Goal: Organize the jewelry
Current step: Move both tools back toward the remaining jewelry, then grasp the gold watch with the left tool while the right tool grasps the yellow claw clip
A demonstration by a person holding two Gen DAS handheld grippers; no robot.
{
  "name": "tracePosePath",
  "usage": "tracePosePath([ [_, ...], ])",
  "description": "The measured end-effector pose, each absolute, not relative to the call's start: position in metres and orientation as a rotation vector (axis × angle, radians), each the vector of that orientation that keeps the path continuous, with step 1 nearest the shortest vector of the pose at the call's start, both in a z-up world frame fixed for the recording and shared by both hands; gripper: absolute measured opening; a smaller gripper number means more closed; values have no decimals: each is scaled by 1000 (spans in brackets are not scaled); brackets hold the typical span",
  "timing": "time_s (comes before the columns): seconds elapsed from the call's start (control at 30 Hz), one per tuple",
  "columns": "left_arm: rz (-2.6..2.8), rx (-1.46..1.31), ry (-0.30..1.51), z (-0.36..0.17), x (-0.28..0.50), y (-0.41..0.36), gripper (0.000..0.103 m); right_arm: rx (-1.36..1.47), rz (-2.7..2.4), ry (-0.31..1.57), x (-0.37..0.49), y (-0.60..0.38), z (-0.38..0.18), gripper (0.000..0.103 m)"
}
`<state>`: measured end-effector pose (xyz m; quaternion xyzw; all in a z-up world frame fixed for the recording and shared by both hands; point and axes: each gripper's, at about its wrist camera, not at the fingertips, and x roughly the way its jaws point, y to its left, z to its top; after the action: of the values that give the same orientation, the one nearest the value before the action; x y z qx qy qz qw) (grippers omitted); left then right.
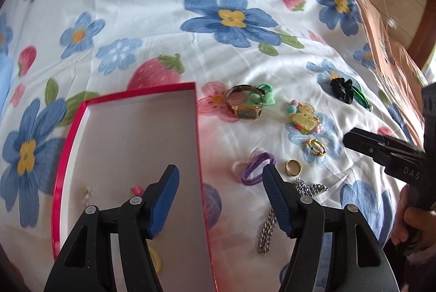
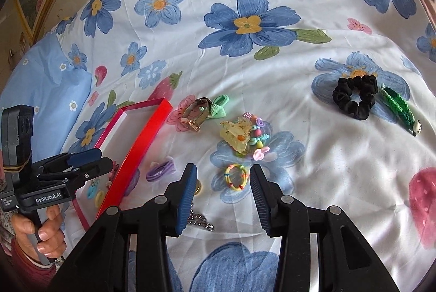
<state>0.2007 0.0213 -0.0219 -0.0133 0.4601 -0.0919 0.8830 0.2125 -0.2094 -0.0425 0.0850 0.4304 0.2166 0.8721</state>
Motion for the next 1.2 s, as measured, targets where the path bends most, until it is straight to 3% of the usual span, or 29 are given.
tracePosePath([
  [0.77,-446,323,1013,-80,335,-44,62,-8,539,977,280,-182,-75,43],
  [0.87,-472,330,1043,-91,347,-50,50,4,525,994,286,-185,-82,41],
  [0.97,-490,350,1045,-96,353,-58,32,27,520,994,288,-188,-83,28],
  [1.13,-517,381,1035,-97,350,-66,30,55,514,990,285,-191,-81,28],
  [1.2,-513,375,1032,-96,347,-66,23,80,513,988,283,-193,-80,28],
])
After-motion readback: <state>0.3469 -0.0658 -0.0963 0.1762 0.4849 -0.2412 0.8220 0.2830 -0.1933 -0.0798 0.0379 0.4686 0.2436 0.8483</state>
